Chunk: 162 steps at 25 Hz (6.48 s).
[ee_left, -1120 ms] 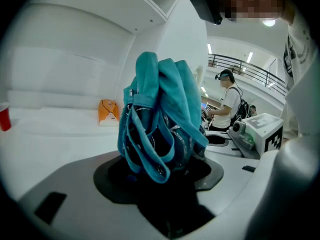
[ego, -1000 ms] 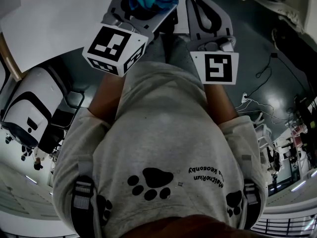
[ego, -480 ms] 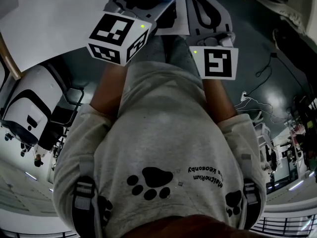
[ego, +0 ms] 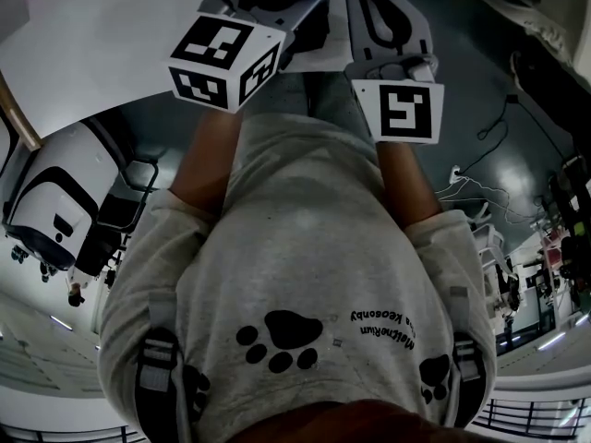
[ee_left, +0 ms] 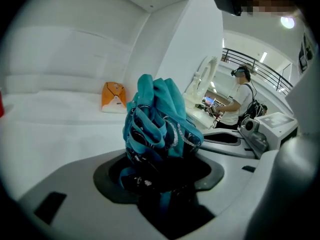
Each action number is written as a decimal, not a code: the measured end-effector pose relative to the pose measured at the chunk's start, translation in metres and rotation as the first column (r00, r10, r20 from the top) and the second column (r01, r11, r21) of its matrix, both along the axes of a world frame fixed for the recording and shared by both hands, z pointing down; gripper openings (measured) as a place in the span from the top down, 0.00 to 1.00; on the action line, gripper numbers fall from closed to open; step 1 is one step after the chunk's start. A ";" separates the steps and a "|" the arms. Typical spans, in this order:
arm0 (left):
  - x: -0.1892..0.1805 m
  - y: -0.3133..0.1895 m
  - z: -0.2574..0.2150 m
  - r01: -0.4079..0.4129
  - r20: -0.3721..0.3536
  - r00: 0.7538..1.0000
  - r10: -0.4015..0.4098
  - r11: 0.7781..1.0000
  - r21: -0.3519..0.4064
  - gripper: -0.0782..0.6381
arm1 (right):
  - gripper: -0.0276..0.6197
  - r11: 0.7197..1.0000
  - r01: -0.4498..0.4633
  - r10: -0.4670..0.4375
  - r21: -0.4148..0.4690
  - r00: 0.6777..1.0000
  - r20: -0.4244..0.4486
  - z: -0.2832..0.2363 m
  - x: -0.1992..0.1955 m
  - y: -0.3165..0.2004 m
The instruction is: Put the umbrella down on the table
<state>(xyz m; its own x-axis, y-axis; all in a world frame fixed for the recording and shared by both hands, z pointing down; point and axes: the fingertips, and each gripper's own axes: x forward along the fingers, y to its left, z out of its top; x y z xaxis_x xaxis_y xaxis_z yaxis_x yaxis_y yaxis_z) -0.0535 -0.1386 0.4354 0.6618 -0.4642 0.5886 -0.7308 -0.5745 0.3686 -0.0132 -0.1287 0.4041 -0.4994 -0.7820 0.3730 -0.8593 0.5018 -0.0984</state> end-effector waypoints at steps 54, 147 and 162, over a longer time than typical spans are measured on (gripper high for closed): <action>0.002 -0.026 0.071 0.042 0.084 0.996 -0.023 0.974 -0.222 0.51 | 0.89 0.972 0.072 -0.084 -0.222 0.996 -0.044 0.064 0.003 -0.025; 0.024 0.124 -0.280 0.203 -0.215 0.974 -0.075 0.717 0.668 0.84 | 0.91 0.902 0.163 -0.199 0.399 0.979 0.050 -0.250 0.006 0.120; 0.039 0.142 -0.274 0.214 -0.195 0.975 -0.110 0.716 0.664 0.87 | 0.91 0.885 0.214 -0.263 0.413 0.962 0.066 -0.246 0.018 0.129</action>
<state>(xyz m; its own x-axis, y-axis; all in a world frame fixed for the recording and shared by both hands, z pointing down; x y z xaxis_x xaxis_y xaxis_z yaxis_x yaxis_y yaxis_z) -0.0147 0.0032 0.1619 0.5854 -0.8107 -0.0129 -0.8102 -0.5855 0.0273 0.0047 0.0004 0.1583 -0.7103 -0.7037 -0.0171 -0.7032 0.7084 0.0613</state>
